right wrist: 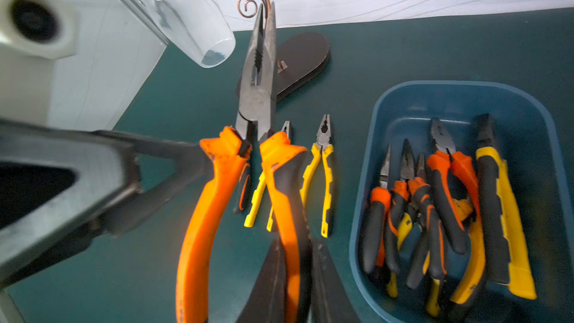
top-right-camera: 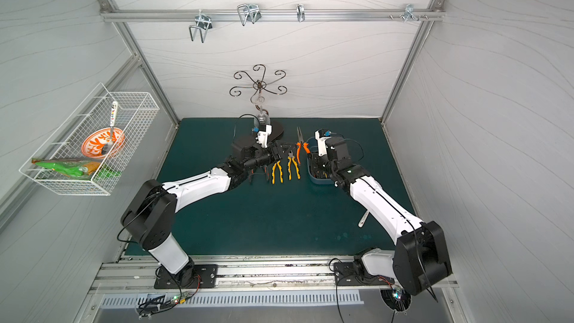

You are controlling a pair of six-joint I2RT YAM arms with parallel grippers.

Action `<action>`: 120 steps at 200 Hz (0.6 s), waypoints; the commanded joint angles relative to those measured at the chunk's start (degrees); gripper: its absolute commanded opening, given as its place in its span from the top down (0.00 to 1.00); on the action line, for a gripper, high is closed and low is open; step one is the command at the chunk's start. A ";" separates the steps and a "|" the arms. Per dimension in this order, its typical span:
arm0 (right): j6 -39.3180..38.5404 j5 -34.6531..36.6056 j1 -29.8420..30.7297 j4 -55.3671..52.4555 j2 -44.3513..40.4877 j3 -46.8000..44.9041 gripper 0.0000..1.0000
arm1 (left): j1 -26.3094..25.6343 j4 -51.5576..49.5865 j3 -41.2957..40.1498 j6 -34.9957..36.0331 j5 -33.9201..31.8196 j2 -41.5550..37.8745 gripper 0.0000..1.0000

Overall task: Take the pliers out of the storage box
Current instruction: Pick up the pliers from the storage box.

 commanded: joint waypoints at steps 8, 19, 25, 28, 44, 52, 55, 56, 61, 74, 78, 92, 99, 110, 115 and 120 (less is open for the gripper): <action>1.15 -1.70 1.84 5.16 -2.16 0.54 1.00 | -0.12 5.16 6.01 -2.05 1.11 3.48 0.45; 1.56 -2.23 2.02 5.38 -2.34 0.37 1.00 | -0.16 4.77 7.06 -2.14 1.10 4.28 0.48; 1.55 -2.72 2.05 5.51 -2.45 0.28 1.00 | -0.11 4.70 7.58 -2.17 1.31 4.65 0.51; 1.53 -2.91 2.05 5.39 -2.44 0.28 1.00 | -0.14 4.76 7.82 -2.23 1.32 4.82 0.51; 1.67 -3.30 2.10 5.17 -2.59 0.17 1.00 | -0.15 4.42 8.59 -2.74 1.59 5.22 0.59; 1.61 -3.23 2.10 5.07 -2.61 0.03 1.00 | -0.10 4.38 8.72 -2.89 1.72 5.33 0.63; 1.63 -3.28 2.10 5.07 -2.66 -0.03 1.00 | -0.08 4.35 8.72 -2.98 1.69 5.45 0.66; 1.62 -3.24 2.12 5.07 -2.63 -0.05 1.00 | -0.11 4.34 8.72 -3.00 1.68 5.48 0.66; 1.46 -3.40 2.13 5.07 -2.61 -0.08 1.00 | -0.13 4.42 8.75 -3.10 1.75 5.47 0.70; 1.10 -4.03 2.13 5.06 -2.53 -0.11 1.00 | -0.11 4.34 8.80 -3.28 2.07 5.75 0.74; 1.01 -4.30 2.14 5.08 -2.46 -0.16 1.00 | -0.23 4.22 8.73 -3.29 2.07 5.76 0.76; 0.82 -4.62 2.14 5.07 -2.35 -0.08 1.00 | -0.15 3.97 8.64 -3.42 2.32 6.05 0.87; 0.69 -4.74 2.21 5.07 -2.31 -0.03 1.00 | -0.10 3.88 8.63 -3.51 2.44 6.12 0.93; 0.60 -4.59 2.22 4.82 -2.26 0.14 1.00 | -0.11 3.74 8.72 -3.63 2.69 6.14 1.00; 0.60 -4.55 2.22 4.66 -2.14 0.24 1.00 | -0.16 3.66 8.72 -3.64 2.86 6.12 1.00; 0.52 -4.57 2.21 4.66 -2.10 0.27 1.00 | -0.12 3.65 8.72 -3.64 2.98 6.00 1.00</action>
